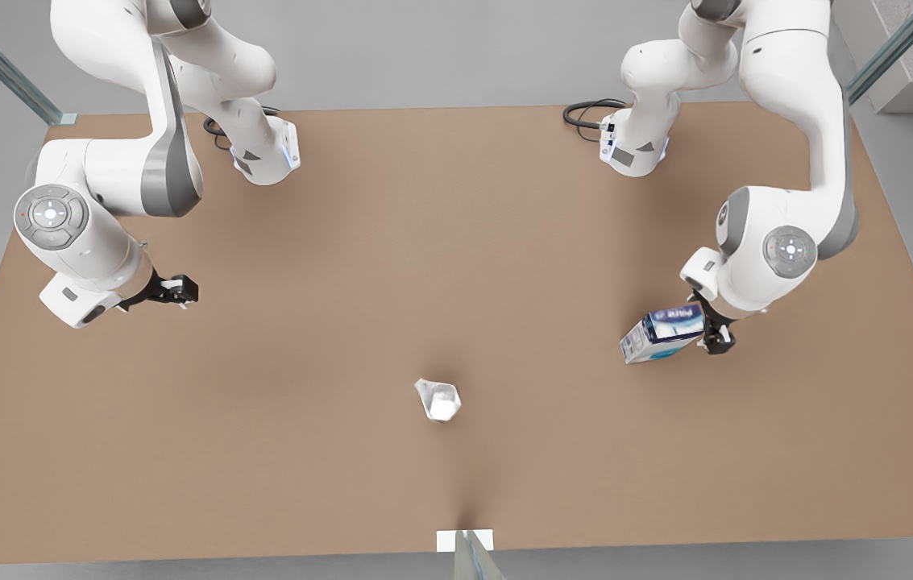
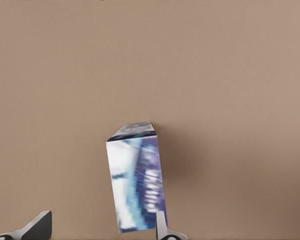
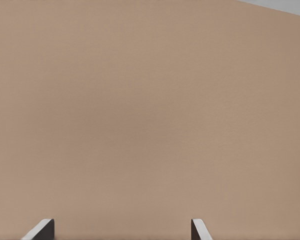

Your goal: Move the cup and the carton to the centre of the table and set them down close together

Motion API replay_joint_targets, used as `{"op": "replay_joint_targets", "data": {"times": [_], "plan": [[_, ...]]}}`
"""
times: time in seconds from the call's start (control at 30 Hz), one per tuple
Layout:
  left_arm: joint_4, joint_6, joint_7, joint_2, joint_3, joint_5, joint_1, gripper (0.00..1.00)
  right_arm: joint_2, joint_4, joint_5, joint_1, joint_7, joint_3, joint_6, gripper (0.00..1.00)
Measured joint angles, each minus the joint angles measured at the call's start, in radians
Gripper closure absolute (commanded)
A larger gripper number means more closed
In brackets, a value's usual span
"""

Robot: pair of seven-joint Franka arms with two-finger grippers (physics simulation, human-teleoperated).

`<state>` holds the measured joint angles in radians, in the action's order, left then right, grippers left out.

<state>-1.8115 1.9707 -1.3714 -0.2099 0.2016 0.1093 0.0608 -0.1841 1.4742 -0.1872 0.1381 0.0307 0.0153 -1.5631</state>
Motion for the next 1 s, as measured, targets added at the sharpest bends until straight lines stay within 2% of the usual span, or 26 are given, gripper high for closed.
{"op": "replay_joint_targets", "data": {"times": [0.3, 0.57, 1.0], "plan": [[-0.034, 0.003, -0.005, 0.001, 0.001, 0.001, 0.001, 0.0, -0.002, 0.0, 0.0, 0.0, 0.002, 0.0, -0.002, 0.0], [-0.122, 0.13, -0.009, 0.003, -0.001, 0.006, -0.003, 0.0, -0.003, 0.002, 0.0, 0.0, 0.002, 0.0, -0.003, 0.0], [-0.202, 0.16, -0.008, 0.012, -0.001, 0.01, -0.004, 0.0, -0.003, 0.002, 0.0, 0.0, 0.002, 0.0, -0.003, 0.0]]}}
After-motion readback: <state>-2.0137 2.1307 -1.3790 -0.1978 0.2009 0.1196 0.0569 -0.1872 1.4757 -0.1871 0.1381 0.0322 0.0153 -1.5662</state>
